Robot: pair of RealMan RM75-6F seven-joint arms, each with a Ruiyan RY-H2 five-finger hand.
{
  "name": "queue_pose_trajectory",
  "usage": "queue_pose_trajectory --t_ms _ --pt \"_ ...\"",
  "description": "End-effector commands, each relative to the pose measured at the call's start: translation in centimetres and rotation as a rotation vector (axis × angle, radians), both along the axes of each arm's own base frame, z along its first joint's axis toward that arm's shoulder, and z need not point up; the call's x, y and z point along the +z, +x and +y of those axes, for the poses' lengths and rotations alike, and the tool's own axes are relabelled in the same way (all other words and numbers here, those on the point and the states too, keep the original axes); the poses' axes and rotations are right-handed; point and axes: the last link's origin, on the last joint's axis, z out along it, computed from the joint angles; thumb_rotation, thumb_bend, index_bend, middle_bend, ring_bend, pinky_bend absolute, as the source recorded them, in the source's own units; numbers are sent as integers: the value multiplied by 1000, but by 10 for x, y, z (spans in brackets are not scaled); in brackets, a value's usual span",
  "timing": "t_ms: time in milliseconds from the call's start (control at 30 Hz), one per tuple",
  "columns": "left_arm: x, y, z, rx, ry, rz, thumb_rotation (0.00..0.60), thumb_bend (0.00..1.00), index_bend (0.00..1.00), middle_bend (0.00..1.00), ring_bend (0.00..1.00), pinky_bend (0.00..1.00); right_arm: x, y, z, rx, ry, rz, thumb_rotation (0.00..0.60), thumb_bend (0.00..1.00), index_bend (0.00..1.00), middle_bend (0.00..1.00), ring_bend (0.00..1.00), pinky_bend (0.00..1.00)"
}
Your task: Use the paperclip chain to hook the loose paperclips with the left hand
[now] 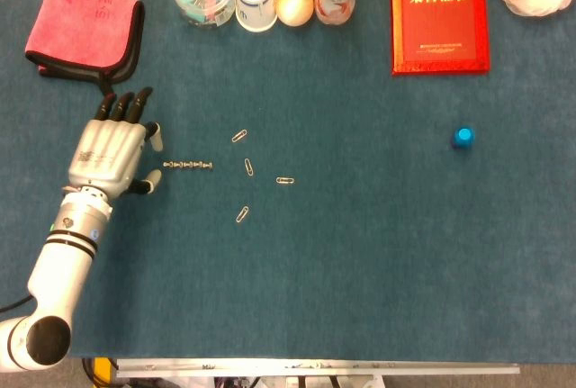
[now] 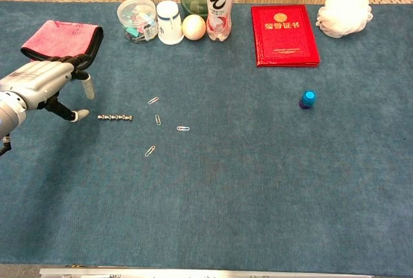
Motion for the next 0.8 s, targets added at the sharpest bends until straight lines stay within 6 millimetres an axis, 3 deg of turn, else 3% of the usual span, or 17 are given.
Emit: queue_pose_trajectory --t_ms 33,333,800 --pt "-5 4 0 -2 -6 -1 600 282 427 0 0 0 0 0 0 2 0 0 600 865 387 412 368 553" --pt "-25 18 3 -2 -6 29 600 282 442 0 0 0 2 1 2 8 -4 -7 600 865 387 412 368 553" --pt "-40 13 11 92 4 50 600 281 445 0 0 0 3 0 2 5 -1 -10 600 865 387 412 368 553"
